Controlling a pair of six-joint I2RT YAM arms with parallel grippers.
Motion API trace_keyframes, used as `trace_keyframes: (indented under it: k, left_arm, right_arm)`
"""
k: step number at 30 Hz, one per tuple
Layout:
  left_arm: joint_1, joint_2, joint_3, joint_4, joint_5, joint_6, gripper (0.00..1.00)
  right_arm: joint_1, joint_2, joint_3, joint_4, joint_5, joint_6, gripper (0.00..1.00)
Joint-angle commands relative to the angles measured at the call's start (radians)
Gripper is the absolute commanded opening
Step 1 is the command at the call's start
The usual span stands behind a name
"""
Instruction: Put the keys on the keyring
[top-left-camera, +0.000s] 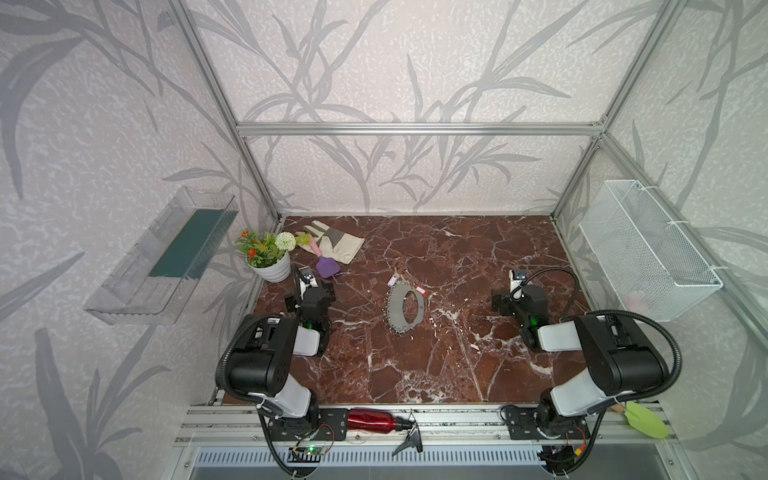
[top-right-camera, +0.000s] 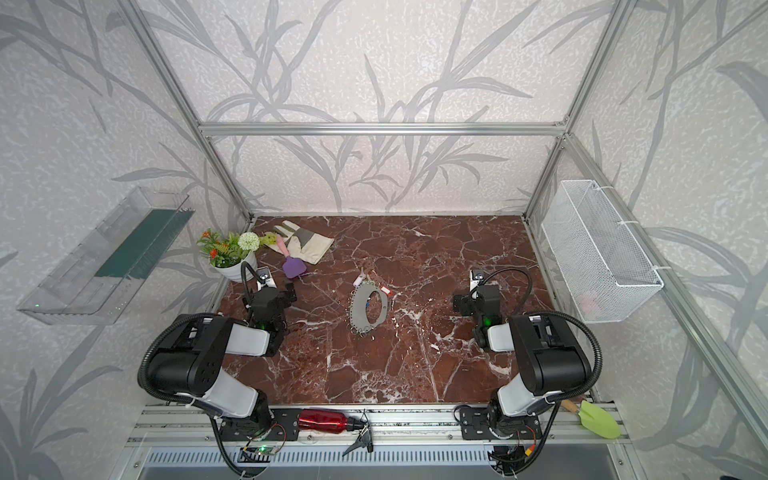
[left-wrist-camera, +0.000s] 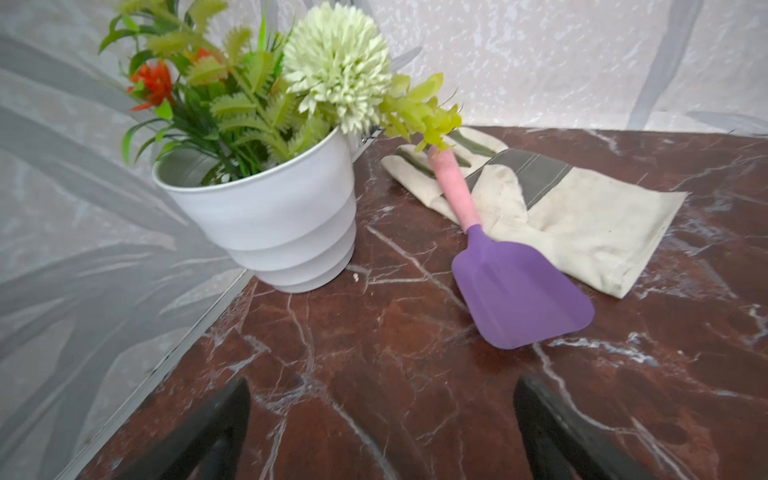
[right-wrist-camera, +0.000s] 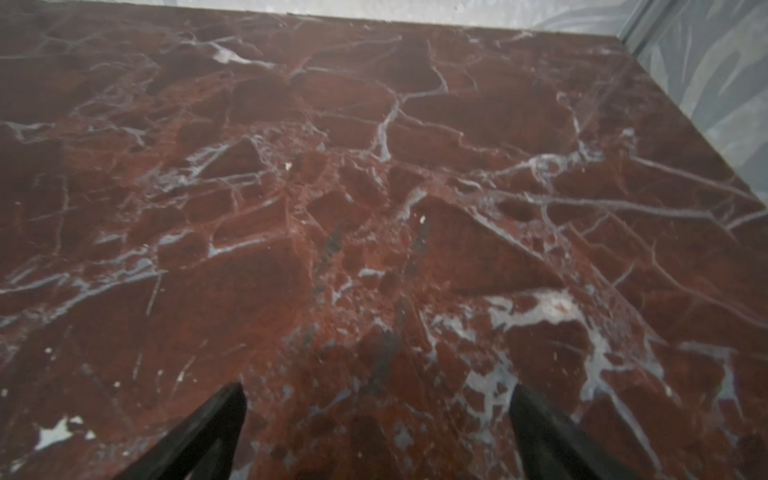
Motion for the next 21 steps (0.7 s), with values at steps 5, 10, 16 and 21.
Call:
trace_keyframes:
  k: [5,10,16,21]
  left_arm:
    - [0.009,-0.001,0.033,-0.013,0.052,-0.016,0.99]
    - [0.010,0.003,0.030,0.002,0.052,-0.010,0.99]
    - [0.009,0.004,0.031,0.005,0.051,-0.010,0.99]
    - [0.010,0.004,0.033,-0.002,0.057,-0.010,0.99]
  right_arm:
    - [0.035,0.022,-0.042,0.257,-0.096,-0.115,0.99]
    - [0.033,0.010,-0.017,0.192,-0.090,-0.110,0.99]
    - [0.000,0.012,0.021,0.125,-0.138,-0.071,0.99]
    - [-0.041,0.015,0.024,0.123,-0.204,-0.051,0.99]
